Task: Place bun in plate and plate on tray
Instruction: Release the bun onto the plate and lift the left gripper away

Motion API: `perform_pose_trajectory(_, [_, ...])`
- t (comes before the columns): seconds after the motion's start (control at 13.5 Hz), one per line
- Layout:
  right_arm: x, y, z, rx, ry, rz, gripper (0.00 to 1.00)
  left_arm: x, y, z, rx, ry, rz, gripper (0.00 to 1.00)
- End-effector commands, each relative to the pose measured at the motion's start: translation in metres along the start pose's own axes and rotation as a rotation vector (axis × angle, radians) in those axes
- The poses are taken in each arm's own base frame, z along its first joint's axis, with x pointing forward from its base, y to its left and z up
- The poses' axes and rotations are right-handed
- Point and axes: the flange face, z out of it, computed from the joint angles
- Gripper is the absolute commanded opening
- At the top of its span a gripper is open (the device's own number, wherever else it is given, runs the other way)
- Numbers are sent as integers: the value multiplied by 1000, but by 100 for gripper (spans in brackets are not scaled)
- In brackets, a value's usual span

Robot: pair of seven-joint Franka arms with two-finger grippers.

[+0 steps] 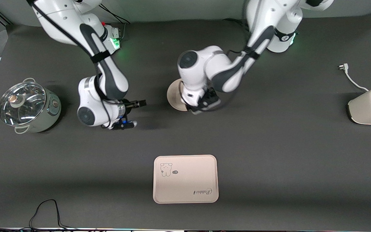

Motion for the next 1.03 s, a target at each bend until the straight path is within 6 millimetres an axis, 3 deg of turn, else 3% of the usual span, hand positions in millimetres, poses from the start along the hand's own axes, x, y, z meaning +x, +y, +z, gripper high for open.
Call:
perform_pose_trajectory(0.0, [-28, -30, 34, 23, -31, 4, 100, 90, -60, -33, -11, -26, 58, 100])
perform_pose_trajectory(0.22, [-31, -57, 69, 14, 17, 26, 100, 191, -154, -50, 25, -60, 133, 100])
perform_pose_trajectory(0.44, [-22, -71, 105, 42, 73, 64, 100, 263, -250, -67, -26, -115, 232, 100])
perform_pose_trajectory(0.52, [-24, -80, 113, 61, 84, 72, 100, 276, -274, -69, -22, -127, 260, 100])
perform_pose_trajectory(0.66, [-19, -81, 124, 64, 113, 88, 100, 283, -296, -86, -17, -123, 285, 100])
perform_pose_trajectory(0.81, [-15, -81, 126, 62, 132, 102, 100, 290, -325, -113, -13, -112, 268, 100])
perform_pose_trajectory(0.96, [-14, -90, 125, 63, 144, 100, 97, 302, -356, -154, -75, -128, 282, 100])
